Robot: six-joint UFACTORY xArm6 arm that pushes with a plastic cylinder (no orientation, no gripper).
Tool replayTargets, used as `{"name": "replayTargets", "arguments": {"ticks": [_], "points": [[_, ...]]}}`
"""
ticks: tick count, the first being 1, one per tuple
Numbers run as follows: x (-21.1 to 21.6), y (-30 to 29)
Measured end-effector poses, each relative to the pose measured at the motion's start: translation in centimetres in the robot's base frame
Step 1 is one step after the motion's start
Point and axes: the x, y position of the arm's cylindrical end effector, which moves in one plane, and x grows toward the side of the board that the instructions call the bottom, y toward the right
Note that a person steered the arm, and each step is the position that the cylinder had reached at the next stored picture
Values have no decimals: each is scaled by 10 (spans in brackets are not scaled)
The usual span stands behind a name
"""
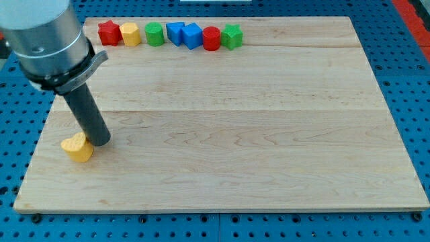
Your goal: Move the green star closer to the yellow heart
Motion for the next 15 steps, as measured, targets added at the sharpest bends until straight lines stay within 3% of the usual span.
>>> {"name": "replayTargets", "arguments": {"ticks": [1, 2, 4, 6, 8, 9, 14, 15], "points": [[18, 0], [3, 19], [-157, 161], [-283, 333], [-268, 222], [-279, 221], [-93, 33], [-72, 48]]}}
